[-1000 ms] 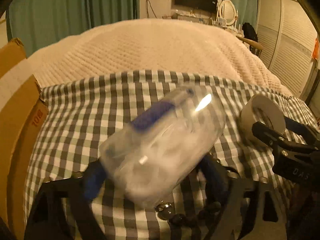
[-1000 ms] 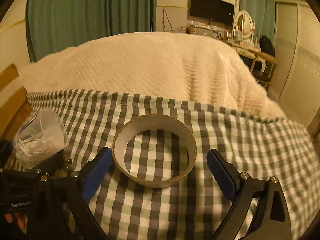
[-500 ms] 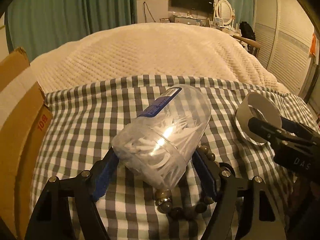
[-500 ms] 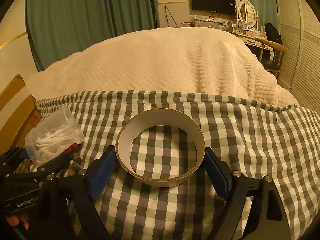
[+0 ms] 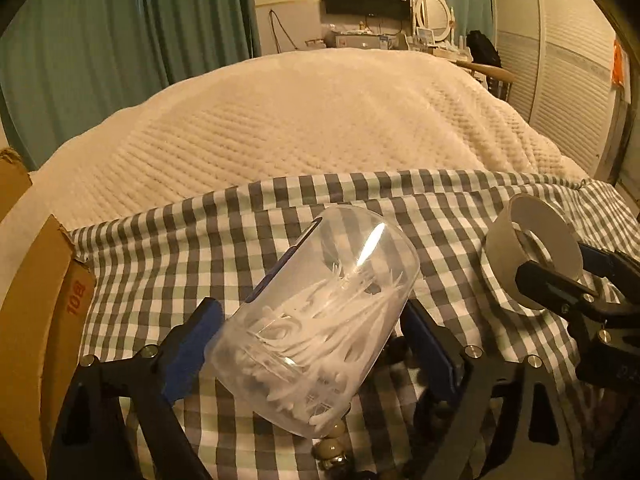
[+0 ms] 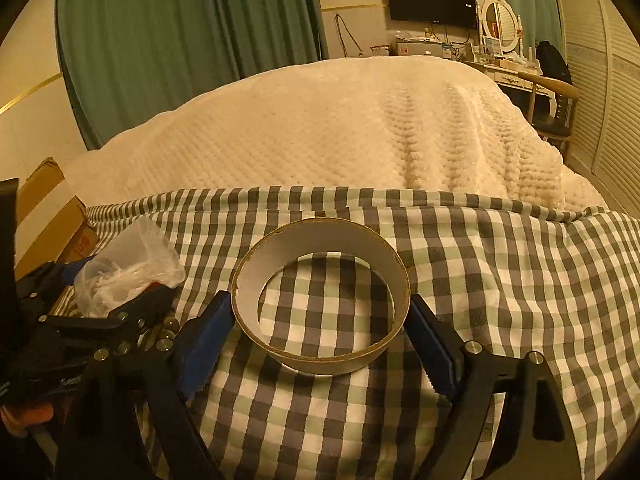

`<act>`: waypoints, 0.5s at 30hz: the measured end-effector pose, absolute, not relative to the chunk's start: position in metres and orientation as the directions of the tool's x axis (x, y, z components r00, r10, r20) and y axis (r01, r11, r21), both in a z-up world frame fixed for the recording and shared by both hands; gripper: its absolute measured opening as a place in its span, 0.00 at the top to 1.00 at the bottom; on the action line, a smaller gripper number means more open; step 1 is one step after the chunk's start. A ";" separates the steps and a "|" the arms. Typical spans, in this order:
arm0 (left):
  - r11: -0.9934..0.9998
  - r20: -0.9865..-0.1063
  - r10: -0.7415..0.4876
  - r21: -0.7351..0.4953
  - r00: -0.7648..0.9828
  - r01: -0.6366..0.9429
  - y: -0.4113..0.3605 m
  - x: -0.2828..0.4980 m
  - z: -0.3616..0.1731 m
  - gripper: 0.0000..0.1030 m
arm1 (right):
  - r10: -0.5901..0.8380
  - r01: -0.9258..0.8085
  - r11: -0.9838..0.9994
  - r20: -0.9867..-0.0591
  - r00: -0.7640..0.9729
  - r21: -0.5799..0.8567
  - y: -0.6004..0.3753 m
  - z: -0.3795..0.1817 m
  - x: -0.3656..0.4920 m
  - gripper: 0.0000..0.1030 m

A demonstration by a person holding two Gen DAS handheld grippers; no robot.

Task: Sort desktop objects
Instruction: 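Grasp the clear jar of floss picks with the left gripper while the right grasps the white tape ring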

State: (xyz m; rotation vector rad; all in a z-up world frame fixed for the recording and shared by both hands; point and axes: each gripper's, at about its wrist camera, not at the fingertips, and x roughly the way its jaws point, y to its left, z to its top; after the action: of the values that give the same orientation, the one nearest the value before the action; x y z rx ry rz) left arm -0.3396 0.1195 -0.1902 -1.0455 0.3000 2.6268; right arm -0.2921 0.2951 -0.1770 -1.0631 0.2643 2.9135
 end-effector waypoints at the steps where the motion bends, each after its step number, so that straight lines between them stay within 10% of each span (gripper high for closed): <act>1: -0.935 -0.697 0.196 0.078 -0.690 -0.345 0.119 -0.339 -0.190 0.11 | -0.031 -0.086 -0.985 -0.640 -0.768 0.151 0.296 -0.176 -0.291 0.18; 15: -0.967 -0.789 0.212 -0.083 -0.577 -0.242 0.053 -0.285 -0.174 0.27 | -0.031 -0.022 -0.997 -0.614 -0.789 0.079 0.265 -0.143 -0.275 0.18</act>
State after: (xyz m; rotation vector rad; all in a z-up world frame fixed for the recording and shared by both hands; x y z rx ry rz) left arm -0.2852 0.0532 -0.1742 -1.2858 0.0487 2.5823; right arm -0.2751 0.2650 -0.1432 -1.0219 0.1288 2.9734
